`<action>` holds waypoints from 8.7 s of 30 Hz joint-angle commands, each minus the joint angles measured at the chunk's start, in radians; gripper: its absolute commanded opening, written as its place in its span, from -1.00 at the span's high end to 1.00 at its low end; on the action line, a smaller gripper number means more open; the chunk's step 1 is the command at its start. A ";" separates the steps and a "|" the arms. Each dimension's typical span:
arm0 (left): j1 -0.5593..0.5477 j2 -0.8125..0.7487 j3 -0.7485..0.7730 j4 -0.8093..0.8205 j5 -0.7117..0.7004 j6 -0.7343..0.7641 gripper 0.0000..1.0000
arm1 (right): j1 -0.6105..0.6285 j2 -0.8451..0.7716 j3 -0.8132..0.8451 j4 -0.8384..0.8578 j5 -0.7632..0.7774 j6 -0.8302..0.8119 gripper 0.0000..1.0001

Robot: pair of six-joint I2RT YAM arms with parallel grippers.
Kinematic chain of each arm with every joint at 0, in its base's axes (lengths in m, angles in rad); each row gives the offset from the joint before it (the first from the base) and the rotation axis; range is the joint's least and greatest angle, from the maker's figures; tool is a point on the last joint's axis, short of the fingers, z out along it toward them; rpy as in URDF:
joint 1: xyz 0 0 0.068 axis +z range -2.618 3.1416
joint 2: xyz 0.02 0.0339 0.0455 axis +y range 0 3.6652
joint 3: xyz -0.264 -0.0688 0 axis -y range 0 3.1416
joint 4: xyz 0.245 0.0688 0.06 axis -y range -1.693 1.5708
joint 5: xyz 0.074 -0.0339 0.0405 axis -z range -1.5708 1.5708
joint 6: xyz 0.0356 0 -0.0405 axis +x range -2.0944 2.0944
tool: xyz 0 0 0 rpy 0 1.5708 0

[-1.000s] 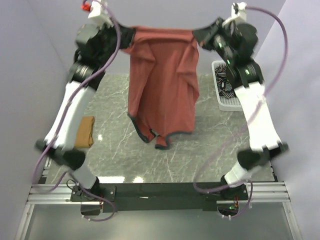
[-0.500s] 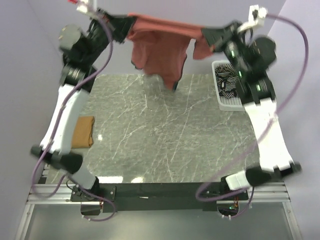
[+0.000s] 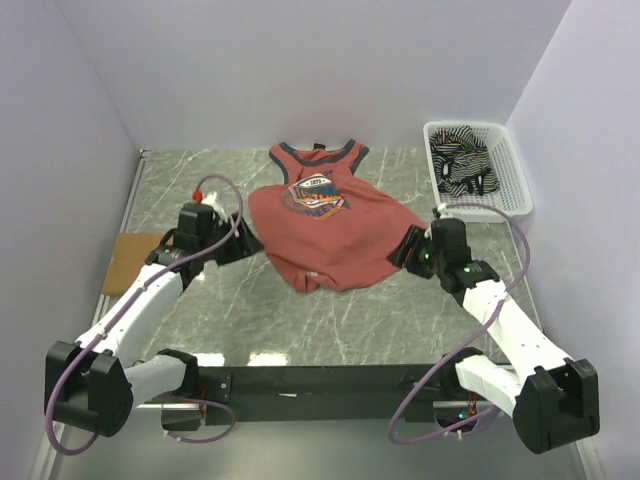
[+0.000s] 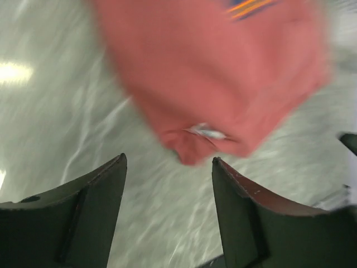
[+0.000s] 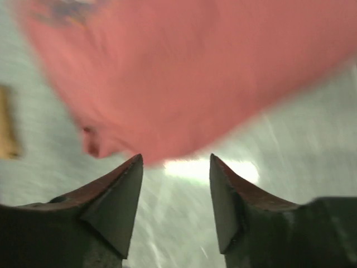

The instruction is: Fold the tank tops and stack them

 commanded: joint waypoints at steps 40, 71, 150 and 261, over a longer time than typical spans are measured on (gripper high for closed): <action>-0.571 0.314 -0.190 -0.035 -0.260 -0.839 0.36 | -0.121 0.250 0.105 0.068 0.308 0.004 -0.17; 0.142 0.073 -0.144 -0.229 -0.533 -0.364 0.99 | 0.016 0.304 -0.068 0.049 0.222 0.099 -0.12; 0.260 0.449 1.190 0.435 0.173 -0.157 0.99 | -0.045 0.450 1.232 0.216 0.113 -0.053 1.00; 0.300 -0.001 0.830 -0.277 0.161 -0.174 -0.23 | 1.095 1.368 1.362 -0.452 0.471 0.399 0.33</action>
